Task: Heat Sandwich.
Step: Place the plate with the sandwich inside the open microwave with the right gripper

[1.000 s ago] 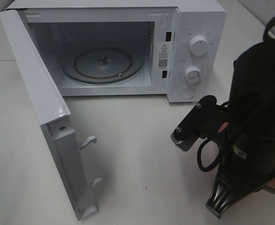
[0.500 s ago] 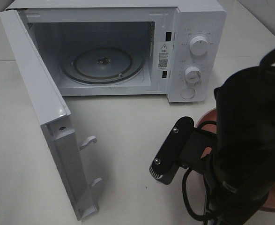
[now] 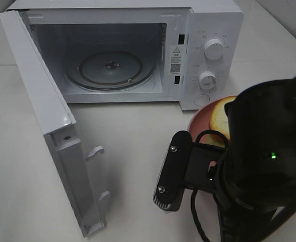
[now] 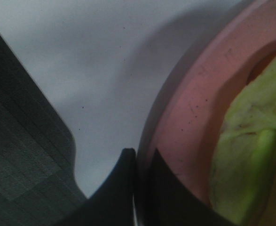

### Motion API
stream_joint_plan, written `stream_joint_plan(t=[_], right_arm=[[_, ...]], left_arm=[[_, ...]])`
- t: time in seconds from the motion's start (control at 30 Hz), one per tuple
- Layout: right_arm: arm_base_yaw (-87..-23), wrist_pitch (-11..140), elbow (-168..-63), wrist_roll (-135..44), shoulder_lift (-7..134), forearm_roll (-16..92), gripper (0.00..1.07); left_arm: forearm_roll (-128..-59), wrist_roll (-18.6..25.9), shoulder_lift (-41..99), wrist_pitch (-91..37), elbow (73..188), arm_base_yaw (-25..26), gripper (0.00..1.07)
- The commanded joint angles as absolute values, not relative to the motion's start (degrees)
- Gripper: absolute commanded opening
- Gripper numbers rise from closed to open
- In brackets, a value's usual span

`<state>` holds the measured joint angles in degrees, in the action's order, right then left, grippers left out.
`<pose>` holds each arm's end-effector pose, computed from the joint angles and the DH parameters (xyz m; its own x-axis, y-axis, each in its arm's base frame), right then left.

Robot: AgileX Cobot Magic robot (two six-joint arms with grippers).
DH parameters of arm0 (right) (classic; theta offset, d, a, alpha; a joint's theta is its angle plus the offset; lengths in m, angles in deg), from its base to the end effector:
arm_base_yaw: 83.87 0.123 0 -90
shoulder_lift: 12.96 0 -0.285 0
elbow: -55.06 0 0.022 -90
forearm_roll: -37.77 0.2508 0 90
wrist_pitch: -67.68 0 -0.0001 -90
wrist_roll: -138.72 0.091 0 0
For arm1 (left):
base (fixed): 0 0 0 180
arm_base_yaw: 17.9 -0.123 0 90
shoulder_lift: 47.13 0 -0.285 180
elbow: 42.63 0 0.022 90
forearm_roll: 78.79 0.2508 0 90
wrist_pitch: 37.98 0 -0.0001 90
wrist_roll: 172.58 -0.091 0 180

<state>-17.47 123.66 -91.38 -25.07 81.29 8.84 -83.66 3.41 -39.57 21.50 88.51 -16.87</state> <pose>0.1265 0.1984 0.1875 -0.3860 -0.9224 0.0097 -0.8466 0.3501 -0.4008 -0.0042 -0.0066 0.2779 -0.4329 0.0345 -0.9008 0.0954 0.9954 -0.0078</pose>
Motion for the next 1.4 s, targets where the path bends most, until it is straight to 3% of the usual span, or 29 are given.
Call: stream_joint_plan(t=[0.03,1.4], right_arm=[[-17.4,121.8,-91.2,-30.8,80.8,6.3,0.00],[-19.1,108.0,-91.2,-62.9,80.8,4.8,0.00]], left_arm=[[-83.9,3.4,-41.2,21.4,88.4,-16.8,0.98],[-83.9,3.4,-41.2,21.4,88.4,-16.8,0.98]])
